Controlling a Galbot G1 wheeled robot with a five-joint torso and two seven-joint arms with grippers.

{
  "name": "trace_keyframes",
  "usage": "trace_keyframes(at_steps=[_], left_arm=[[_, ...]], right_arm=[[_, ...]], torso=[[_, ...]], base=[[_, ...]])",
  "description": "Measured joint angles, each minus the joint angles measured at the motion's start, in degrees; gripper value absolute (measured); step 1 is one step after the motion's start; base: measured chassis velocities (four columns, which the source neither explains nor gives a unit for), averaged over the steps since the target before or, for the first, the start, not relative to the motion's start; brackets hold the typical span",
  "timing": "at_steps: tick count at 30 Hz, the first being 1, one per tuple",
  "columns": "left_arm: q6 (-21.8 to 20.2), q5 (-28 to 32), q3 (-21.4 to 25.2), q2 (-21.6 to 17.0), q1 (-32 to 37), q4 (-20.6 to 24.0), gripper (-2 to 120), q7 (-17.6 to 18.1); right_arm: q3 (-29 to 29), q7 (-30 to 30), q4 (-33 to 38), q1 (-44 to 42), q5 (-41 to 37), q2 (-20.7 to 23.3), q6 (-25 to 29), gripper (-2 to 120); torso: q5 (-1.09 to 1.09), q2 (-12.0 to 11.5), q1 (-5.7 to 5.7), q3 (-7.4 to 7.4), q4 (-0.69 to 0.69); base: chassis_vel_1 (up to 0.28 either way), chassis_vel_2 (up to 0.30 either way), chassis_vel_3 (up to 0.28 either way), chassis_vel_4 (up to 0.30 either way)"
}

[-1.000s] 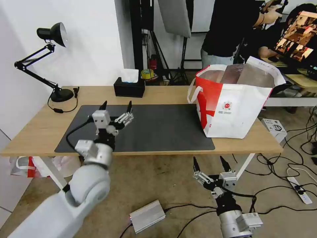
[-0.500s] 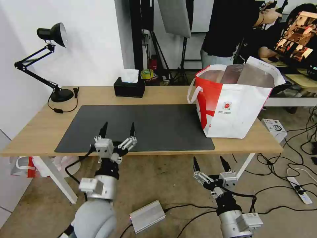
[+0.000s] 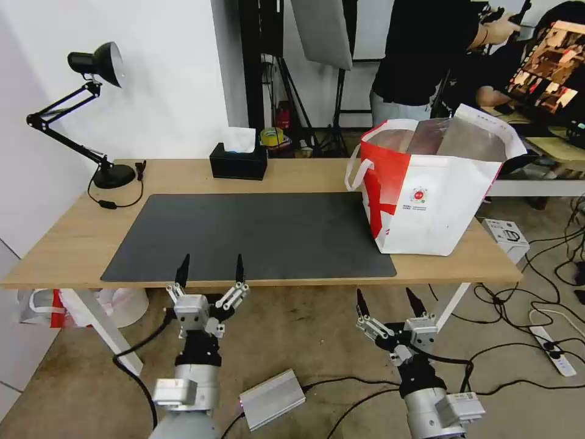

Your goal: Pick up the trash from the table and place it into the takeout bag.

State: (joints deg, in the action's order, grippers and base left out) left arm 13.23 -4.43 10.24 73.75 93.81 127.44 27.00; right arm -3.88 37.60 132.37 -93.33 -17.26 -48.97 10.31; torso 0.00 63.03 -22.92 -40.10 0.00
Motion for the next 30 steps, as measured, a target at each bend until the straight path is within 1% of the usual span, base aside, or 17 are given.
trace_keyframes(at_steps=[2, 6, 19, 30], left_arm=[[0.7, -0.9, -0.1, 0.5, 0.3, -0.6, 100, 0.3], [2.6, -5.0, -0.5, 2.3, 1.5, -3.0, 100, 2.6], [3.7, -8.4, -0.8, 4.4, 2.6, -4.9, 100, 5.9], [4.7, -8.7, -1.2, 5.4, 3.3, -6.0, 100, 6.6]], right_arm=[[0.0, 0.0, 0.0, 0.0, 0.0, 0.0, 0.0, 100], [0.0, 0.0, 0.0, 0.0, 0.0, 0.0, 0.0, 100], [0.0, 0.0, 0.0, 0.0, 0.0, 0.0, 0.0, 100], [0.0, 0.0, 0.0, 0.0, 0.0, 0.0, 0.0, 100]], torso=[[0.0, 0.0, 0.0, 0.0, 0.0], [0.0, 0.0, 0.0, 0.0, 0.0], [0.0, 0.0, 0.0, 0.0, 0.0], [0.0, 0.0, 0.0, 0.0, 0.0]], base=[[0.0, 0.0, 0.0, 0.0], [0.0, 0.0, 0.0, 0.0], [0.0, 0.0, 0.0, 0.0], [0.0, 0.0, 0.0, 0.0]])
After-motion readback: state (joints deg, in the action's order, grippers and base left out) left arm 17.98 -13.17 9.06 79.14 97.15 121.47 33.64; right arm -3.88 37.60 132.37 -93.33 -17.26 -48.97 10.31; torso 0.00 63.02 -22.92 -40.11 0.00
